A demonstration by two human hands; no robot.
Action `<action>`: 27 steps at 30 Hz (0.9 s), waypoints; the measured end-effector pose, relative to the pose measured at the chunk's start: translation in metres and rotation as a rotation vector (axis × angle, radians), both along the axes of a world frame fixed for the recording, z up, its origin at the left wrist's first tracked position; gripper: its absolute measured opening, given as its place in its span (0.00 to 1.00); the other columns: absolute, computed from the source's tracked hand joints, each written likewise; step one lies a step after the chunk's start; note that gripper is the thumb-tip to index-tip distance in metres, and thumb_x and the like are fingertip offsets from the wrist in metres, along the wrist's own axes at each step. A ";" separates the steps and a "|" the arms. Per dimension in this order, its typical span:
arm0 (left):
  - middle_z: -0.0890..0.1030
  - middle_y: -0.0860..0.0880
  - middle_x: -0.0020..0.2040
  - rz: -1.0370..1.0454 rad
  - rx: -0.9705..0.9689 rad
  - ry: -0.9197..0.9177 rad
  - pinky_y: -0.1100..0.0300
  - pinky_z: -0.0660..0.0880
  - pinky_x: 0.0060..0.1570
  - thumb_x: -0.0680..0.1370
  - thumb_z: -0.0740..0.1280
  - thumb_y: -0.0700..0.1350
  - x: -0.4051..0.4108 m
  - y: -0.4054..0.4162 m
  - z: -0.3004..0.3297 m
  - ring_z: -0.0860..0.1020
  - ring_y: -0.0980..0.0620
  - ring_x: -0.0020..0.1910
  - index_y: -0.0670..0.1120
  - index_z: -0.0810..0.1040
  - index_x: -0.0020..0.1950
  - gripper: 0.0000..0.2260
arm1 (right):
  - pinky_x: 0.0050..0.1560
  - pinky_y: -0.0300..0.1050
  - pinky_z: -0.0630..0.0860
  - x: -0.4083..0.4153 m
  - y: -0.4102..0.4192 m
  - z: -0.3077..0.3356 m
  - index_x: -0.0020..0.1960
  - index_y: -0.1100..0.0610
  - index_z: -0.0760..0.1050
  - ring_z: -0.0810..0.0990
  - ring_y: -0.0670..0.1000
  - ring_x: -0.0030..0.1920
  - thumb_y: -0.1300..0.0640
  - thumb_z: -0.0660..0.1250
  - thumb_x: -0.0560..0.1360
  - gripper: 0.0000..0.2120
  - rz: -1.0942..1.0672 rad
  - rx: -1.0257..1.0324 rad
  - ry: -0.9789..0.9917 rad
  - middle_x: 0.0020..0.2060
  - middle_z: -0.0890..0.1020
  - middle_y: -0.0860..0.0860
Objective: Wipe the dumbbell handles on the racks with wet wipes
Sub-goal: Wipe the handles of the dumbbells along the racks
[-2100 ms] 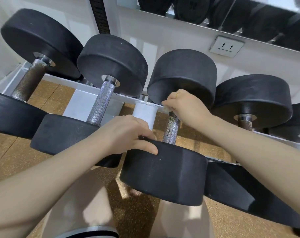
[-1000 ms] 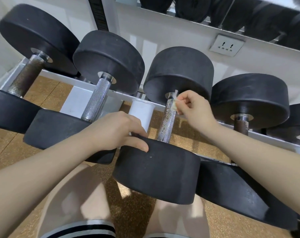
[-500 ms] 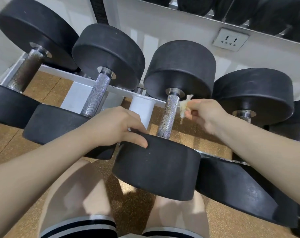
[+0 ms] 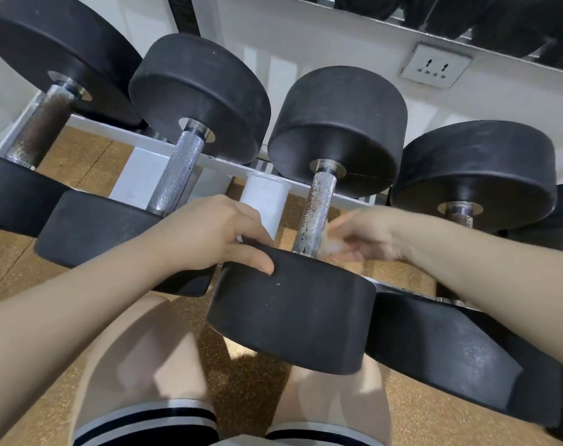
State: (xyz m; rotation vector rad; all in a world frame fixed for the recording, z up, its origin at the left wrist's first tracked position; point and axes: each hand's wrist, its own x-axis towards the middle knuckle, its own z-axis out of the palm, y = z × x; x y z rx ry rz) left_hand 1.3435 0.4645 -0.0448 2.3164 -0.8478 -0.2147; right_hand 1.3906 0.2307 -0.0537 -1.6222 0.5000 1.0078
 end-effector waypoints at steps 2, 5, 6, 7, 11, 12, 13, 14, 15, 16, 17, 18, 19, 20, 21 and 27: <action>0.71 0.68 0.32 0.006 0.006 0.009 0.74 0.67 0.37 0.66 0.53 0.75 0.000 0.001 0.000 0.70 0.72 0.37 0.53 0.84 0.45 0.32 | 0.24 0.35 0.75 0.020 0.000 0.000 0.39 0.60 0.69 0.77 0.45 0.23 0.71 0.55 0.78 0.12 -0.230 0.025 -0.073 0.29 0.77 0.53; 0.72 0.66 0.33 0.010 0.031 0.009 0.68 0.68 0.35 0.65 0.51 0.76 0.000 0.001 0.001 0.71 0.69 0.38 0.53 0.83 0.45 0.33 | 0.25 0.34 0.75 0.026 0.004 -0.011 0.40 0.59 0.70 0.76 0.43 0.21 0.70 0.54 0.78 0.12 -0.399 0.137 -0.105 0.25 0.77 0.51; 0.72 0.65 0.33 0.007 0.038 0.001 0.66 0.69 0.34 0.65 0.51 0.76 0.000 0.001 0.001 0.71 0.67 0.39 0.53 0.83 0.45 0.33 | 0.26 0.33 0.76 0.023 0.007 -0.014 0.40 0.60 0.71 0.76 0.42 0.21 0.72 0.54 0.77 0.13 -0.380 0.156 -0.107 0.23 0.77 0.50; 0.72 0.64 0.33 0.003 0.042 -0.005 0.65 0.68 0.34 0.65 0.51 0.76 0.001 0.001 0.001 0.71 0.66 0.40 0.53 0.83 0.45 0.33 | 0.27 0.33 0.76 0.019 0.007 -0.015 0.40 0.60 0.72 0.76 0.42 0.22 0.74 0.55 0.76 0.14 -0.349 0.167 -0.103 0.24 0.77 0.51; 0.74 0.61 0.36 -0.001 0.054 -0.021 0.66 0.67 0.33 0.65 0.50 0.76 0.000 0.001 0.001 0.71 0.64 0.41 0.53 0.83 0.46 0.34 | 0.20 0.31 0.70 -0.005 -0.001 -0.012 0.41 0.61 0.75 0.76 0.43 0.21 0.73 0.58 0.75 0.12 -0.105 0.070 -0.120 0.24 0.79 0.53; 0.76 0.60 0.37 0.004 0.057 -0.013 0.64 0.68 0.33 0.65 0.49 0.77 0.000 0.001 0.001 0.71 0.64 0.41 0.54 0.83 0.46 0.35 | 0.20 0.31 0.70 -0.013 -0.005 -0.011 0.39 0.61 0.75 0.75 0.44 0.21 0.73 0.60 0.74 0.11 -0.037 0.033 -0.111 0.23 0.78 0.53; 0.78 0.59 0.38 0.013 0.061 0.003 0.62 0.69 0.34 0.64 0.49 0.77 0.000 0.001 0.001 0.71 0.64 0.41 0.54 0.83 0.46 0.36 | 0.22 0.32 0.70 -0.020 -0.007 -0.008 0.37 0.60 0.76 0.75 0.45 0.22 0.72 0.63 0.73 0.10 0.053 -0.002 -0.093 0.24 0.78 0.53; 0.79 0.58 0.39 0.022 0.070 0.018 0.61 0.70 0.34 0.63 0.48 0.78 0.000 0.001 0.001 0.70 0.65 0.41 0.55 0.83 0.47 0.36 | 0.23 0.33 0.69 -0.025 -0.007 -0.005 0.35 0.58 0.76 0.74 0.46 0.23 0.71 0.66 0.72 0.10 0.141 -0.040 -0.100 0.26 0.77 0.54; 0.80 0.58 0.40 0.028 0.083 0.028 0.59 0.71 0.35 0.63 0.48 0.79 0.000 0.002 0.001 0.70 0.66 0.41 0.56 0.83 0.47 0.37 | 0.25 0.34 0.68 -0.026 -0.006 -0.001 0.33 0.57 0.77 0.73 0.45 0.24 0.69 0.68 0.71 0.11 0.213 -0.087 -0.165 0.27 0.76 0.54; 0.80 0.58 0.41 0.030 0.099 0.032 0.58 0.71 0.36 0.62 0.47 0.79 0.001 0.001 0.002 0.70 0.66 0.41 0.56 0.82 0.47 0.37 | 0.26 0.35 0.66 -0.023 -0.005 0.004 0.32 0.56 0.77 0.72 0.44 0.24 0.68 0.70 0.70 0.11 0.265 -0.159 -0.299 0.27 0.77 0.52; 0.80 0.58 0.41 0.033 0.114 0.036 0.58 0.72 0.36 0.62 0.47 0.79 0.001 0.001 0.002 0.70 0.66 0.41 0.56 0.82 0.47 0.37 | 0.28 0.36 0.67 -0.016 -0.004 0.009 0.32 0.56 0.77 0.72 0.43 0.26 0.66 0.70 0.71 0.11 0.313 -0.277 -0.497 0.27 0.77 0.49; 0.79 0.59 0.41 0.038 0.126 0.044 0.57 0.72 0.38 0.61 0.49 0.79 0.001 0.001 0.003 0.70 0.65 0.41 0.56 0.82 0.47 0.37 | 0.32 0.38 0.68 -0.009 0.000 0.016 0.34 0.56 0.78 0.74 0.44 0.30 0.65 0.69 0.71 0.08 0.358 -0.427 -0.747 0.29 0.78 0.48; 0.78 0.60 0.41 0.045 0.137 0.059 0.57 0.73 0.39 0.60 0.51 0.78 0.000 0.001 0.004 0.70 0.65 0.42 0.56 0.82 0.47 0.35 | 0.37 0.39 0.69 -0.001 0.004 0.022 0.38 0.57 0.79 0.75 0.45 0.34 0.64 0.67 0.72 0.05 0.408 -0.562 -0.997 0.32 0.79 0.47; 0.77 0.61 0.40 0.051 0.149 0.073 0.56 0.73 0.40 0.60 0.53 0.76 0.000 0.001 0.005 0.70 0.65 0.42 0.56 0.83 0.48 0.34 | 0.41 0.41 0.70 0.008 0.007 0.025 0.43 0.58 0.79 0.77 0.49 0.39 0.63 0.66 0.73 0.04 0.474 -0.650 -1.204 0.36 0.80 0.49; 0.76 0.61 0.39 0.055 0.160 0.083 0.56 0.73 0.41 0.61 0.54 0.74 -0.001 0.000 0.006 0.70 0.65 0.42 0.56 0.83 0.48 0.32 | 0.43 0.44 0.72 0.014 0.010 0.026 0.46 0.59 0.79 0.78 0.53 0.41 0.63 0.65 0.73 0.05 0.559 -0.706 -1.362 0.39 0.81 0.51; 0.80 0.56 0.43 0.047 0.195 0.091 0.56 0.73 0.43 0.60 0.52 0.73 0.001 0.000 0.007 0.73 0.60 0.41 0.56 0.83 0.48 0.32 | 0.29 0.41 0.70 0.030 0.034 0.006 0.34 0.57 0.74 0.75 0.56 0.36 0.71 0.61 0.61 0.11 1.137 -0.895 -1.515 0.32 0.77 0.53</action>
